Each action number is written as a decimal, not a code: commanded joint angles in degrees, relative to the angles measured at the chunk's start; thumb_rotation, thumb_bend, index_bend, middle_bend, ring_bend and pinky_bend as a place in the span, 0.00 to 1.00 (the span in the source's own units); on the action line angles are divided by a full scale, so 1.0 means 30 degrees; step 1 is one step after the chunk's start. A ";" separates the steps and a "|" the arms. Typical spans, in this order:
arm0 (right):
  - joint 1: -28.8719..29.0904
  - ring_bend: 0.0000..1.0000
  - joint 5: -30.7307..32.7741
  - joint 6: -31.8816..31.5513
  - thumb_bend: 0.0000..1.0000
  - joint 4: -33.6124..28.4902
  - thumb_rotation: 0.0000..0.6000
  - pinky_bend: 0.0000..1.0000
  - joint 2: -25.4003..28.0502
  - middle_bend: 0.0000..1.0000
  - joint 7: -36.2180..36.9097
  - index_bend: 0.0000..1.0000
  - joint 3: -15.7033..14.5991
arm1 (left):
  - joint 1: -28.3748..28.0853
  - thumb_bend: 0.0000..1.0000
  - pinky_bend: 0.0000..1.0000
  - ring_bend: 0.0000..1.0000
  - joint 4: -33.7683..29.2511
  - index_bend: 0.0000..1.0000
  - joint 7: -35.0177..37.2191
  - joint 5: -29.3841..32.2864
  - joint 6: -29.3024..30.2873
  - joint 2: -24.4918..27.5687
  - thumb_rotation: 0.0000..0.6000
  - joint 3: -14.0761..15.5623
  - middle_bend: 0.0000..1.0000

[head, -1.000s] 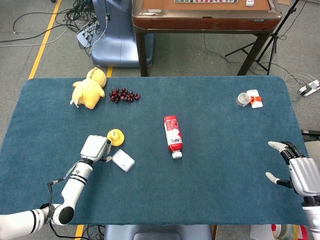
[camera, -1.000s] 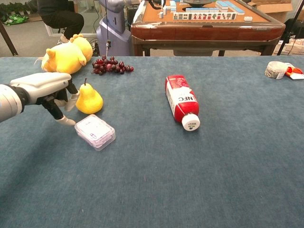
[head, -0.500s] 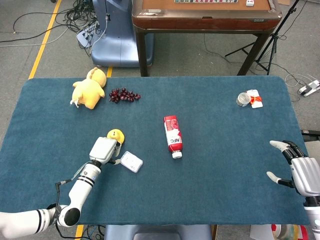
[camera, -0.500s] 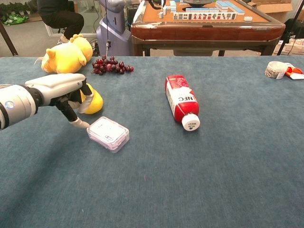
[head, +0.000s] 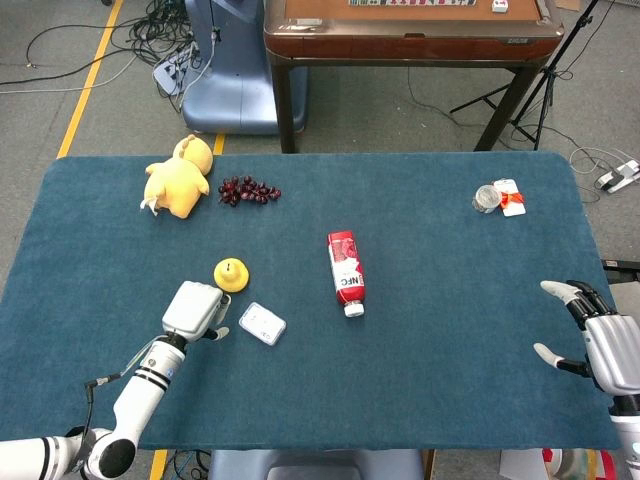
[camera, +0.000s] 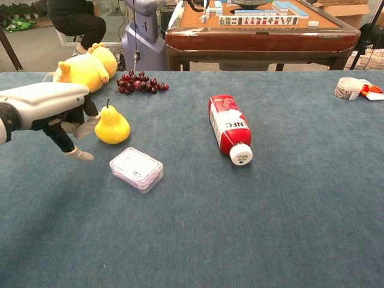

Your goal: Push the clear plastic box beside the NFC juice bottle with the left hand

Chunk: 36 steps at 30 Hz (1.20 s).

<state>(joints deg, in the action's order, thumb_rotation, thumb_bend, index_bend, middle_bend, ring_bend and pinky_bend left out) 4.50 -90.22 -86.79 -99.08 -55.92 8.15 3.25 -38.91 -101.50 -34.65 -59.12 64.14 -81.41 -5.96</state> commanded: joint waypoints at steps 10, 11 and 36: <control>-0.0164 0.16 -0.0065 -0.0392 0.01 -0.0117 1.00 0.49 0.0250 0.27 0.0390 0.23 0.0068 | -0.0584 0.00 1.00 1.00 0.0535 0.83 -0.1809 0.1066 -0.0449 -0.1505 1.00 0.0437 1.00; -0.0172 0.16 -0.0076 -0.0409 0.01 -0.0136 1.00 0.49 0.0281 0.27 0.0440 0.23 0.0068 | -0.0645 0.00 1.00 1.00 0.0737 0.83 -0.1908 0.1162 -0.0420 -0.1765 1.00 0.0407 1.00; -0.0309 0.16 -0.0064 -0.0698 0.01 -0.0246 1.00 0.49 0.0604 0.27 0.1011 0.23 0.0192 | -0.1500 0.00 1.00 1.00 0.2600 0.83 -0.2711 0.3020 -0.0047 -0.4313 1.00 -0.0799 1.00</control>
<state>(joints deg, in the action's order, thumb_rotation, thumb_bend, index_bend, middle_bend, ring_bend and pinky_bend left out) 3.58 -90.42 -88.88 -99.81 -54.11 11.18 3.82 -43.24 -93.89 -42.83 -50.39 64.03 -94.16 -8.06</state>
